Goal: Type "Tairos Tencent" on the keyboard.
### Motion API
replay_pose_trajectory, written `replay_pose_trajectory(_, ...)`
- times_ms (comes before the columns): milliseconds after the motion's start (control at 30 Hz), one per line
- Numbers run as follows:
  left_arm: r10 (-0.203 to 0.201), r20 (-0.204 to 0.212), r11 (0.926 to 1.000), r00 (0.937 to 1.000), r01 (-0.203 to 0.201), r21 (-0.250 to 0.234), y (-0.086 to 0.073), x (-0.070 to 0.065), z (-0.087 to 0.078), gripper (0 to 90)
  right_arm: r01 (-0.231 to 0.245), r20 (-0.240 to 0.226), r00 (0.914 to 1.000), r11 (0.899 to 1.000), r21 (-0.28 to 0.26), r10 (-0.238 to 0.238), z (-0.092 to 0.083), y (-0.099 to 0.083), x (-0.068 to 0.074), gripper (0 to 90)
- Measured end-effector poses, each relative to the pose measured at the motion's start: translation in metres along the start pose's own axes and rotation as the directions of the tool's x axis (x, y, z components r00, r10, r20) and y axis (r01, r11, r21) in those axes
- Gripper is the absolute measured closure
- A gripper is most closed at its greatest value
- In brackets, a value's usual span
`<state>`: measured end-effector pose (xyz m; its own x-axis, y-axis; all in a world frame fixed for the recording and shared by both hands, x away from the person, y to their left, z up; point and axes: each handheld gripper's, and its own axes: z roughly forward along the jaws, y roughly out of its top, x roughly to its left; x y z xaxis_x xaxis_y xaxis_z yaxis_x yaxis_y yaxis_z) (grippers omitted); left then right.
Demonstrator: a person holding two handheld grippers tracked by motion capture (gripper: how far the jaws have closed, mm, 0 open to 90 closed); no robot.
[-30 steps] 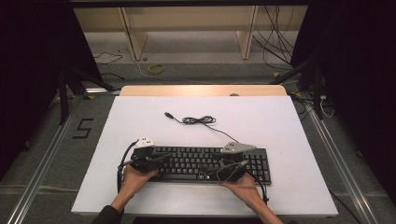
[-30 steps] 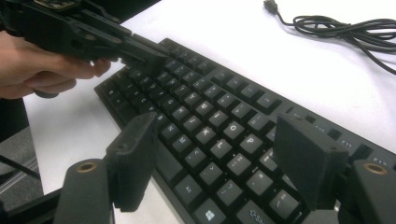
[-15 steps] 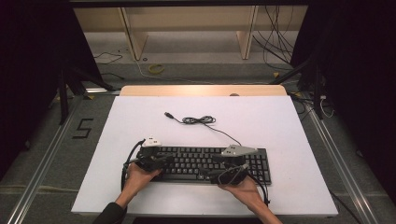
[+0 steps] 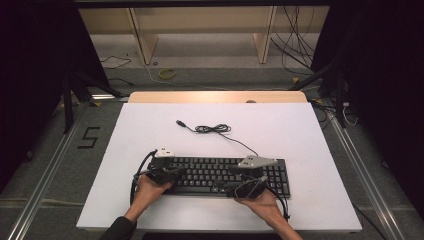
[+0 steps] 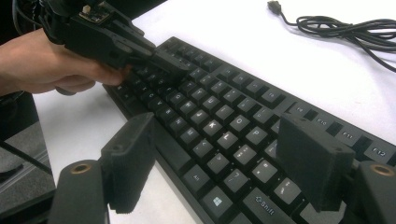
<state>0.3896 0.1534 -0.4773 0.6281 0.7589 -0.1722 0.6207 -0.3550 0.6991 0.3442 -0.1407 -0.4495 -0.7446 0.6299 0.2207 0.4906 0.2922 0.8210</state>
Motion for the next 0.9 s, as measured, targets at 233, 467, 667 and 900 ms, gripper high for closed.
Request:
replay_pose_trajectory(233,-0.008,-0.001,1.0,1.0,0.008,-0.005,0.0,0.0,-0.001,89.1,0.002,0.002,1.0,1.0,0.0,-0.002,0.0,0.0,0.0,29.5)
replay_pose_trajectory(467,-0.022,0.0,0.999,0.9998,0.022,-0.04,0.001,0.003,-0.008,84.2,-0.001,0.003,1.0,1.0,-0.007,0.001,0.0,0.001,-0.001,29.5)
replay_pose_trajectory(667,-0.047,0.04,0.9944,0.9981,0.05,-0.092,0.001,0.005,-0.02,70.8,-0.002,0.007,1.0,1.0,-0.01,0.003,0.0,0.002,-0.002,29.4)
replay_pose_trajectory(900,-0.066,0.089,0.9855,0.9938,0.079,-0.15,-0.003,0.008,-0.029,52.7,-0.003,0.007,1.0,1.0,-0.009,0.003,0.003,0.004,-0.003,30.0)
